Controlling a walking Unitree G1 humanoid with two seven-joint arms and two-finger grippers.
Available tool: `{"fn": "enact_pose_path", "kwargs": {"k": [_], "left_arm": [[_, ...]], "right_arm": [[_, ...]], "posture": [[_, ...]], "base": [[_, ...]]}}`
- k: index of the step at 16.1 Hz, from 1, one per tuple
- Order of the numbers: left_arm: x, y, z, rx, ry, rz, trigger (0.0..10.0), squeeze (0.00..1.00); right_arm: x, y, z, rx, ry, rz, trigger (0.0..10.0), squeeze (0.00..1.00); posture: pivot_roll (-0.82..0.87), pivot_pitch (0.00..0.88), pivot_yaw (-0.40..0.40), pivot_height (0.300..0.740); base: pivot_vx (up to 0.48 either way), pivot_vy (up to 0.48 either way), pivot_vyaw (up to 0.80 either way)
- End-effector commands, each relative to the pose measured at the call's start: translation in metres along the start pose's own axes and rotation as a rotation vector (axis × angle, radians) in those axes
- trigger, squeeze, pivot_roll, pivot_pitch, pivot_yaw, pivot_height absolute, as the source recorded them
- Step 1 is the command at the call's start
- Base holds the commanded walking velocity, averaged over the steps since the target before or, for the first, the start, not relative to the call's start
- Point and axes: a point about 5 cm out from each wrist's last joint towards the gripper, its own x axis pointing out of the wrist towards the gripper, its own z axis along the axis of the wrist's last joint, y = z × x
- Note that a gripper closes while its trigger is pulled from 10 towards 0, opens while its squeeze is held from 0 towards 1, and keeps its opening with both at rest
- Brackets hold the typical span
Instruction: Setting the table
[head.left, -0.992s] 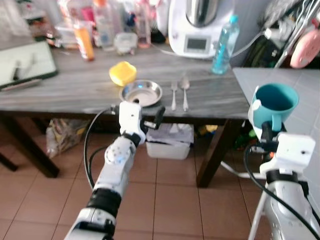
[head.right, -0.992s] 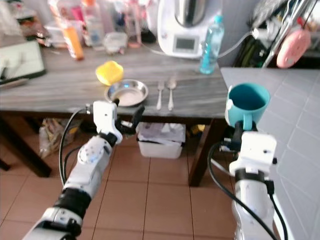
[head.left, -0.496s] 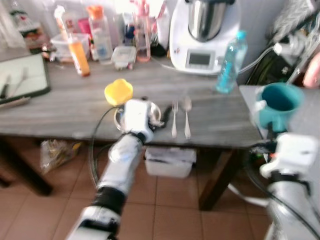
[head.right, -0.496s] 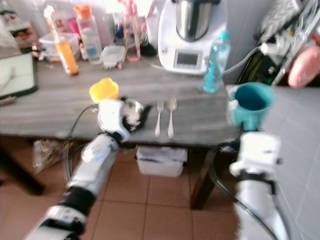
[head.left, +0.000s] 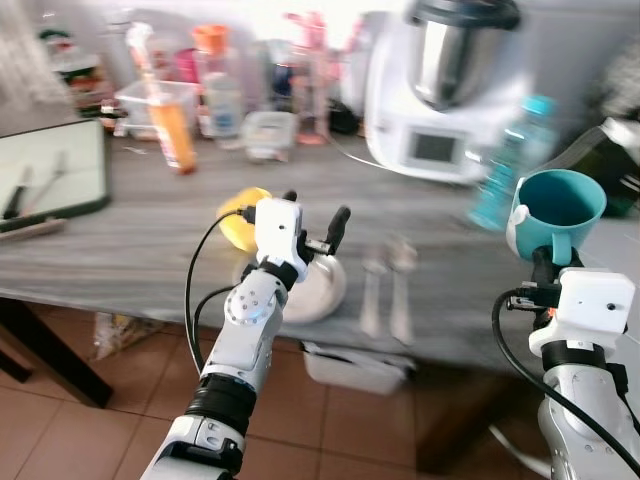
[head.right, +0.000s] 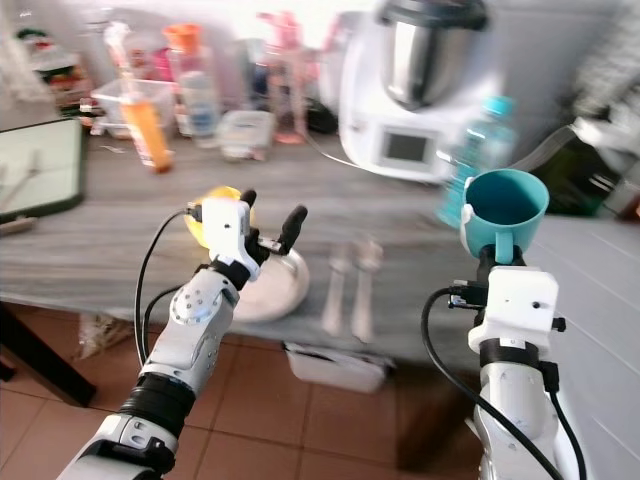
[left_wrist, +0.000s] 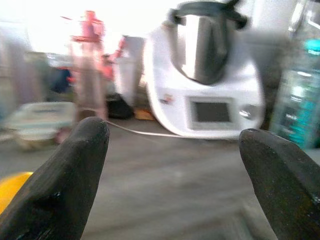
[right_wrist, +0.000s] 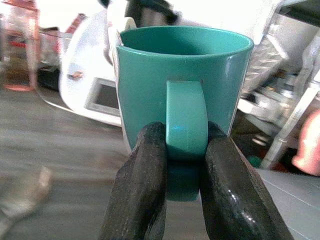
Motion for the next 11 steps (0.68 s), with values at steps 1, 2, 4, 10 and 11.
{"fn": "enact_pose_path", "kwargs": {"k": [1,2,4,10,11], "left_arm": [[0.001,0.005,0.003,0.002,0.000,0.017,10.0,0.00],[0.002,0.005,0.007,0.004,-0.014,0.016,10.0,0.00],[0.002,0.006,0.017,0.022,-0.057,-0.003,10.0,0.00],[-0.036,0.020,0.020,0.079,-0.017,-0.239,10.0,0.00],[-0.036,0.020,0.020,0.079,-0.017,-0.239,10.0,0.00]], "right_arm": [[0.000,0.002,0.005,0.003,-0.027,0.011,10.0,0.00],[0.000,0.002,0.005,0.002,-0.026,0.011,10.0,0.00],[0.001,0.002,0.005,0.002,-0.027,0.013,10.0,0.00],[0.006,0.007,0.009,0.006,-0.046,0.072,10.0,0.00],[0.006,0.007,0.009,0.006,-0.046,0.072,10.0,0.00]], "posture": [[-0.01,0.071,-0.019,0.740],[-0.01,0.071,-0.019,0.740],[0.00,0.070,-0.020,0.740],[0.03,0.078,-0.024,0.740],[0.03,0.078,-0.024,0.740]], "base": [[0.000,0.000,0.00],[0.000,0.000,0.00],[0.000,0.000,0.00],[0.000,0.000,0.00],[0.000,0.000,0.00]]}}
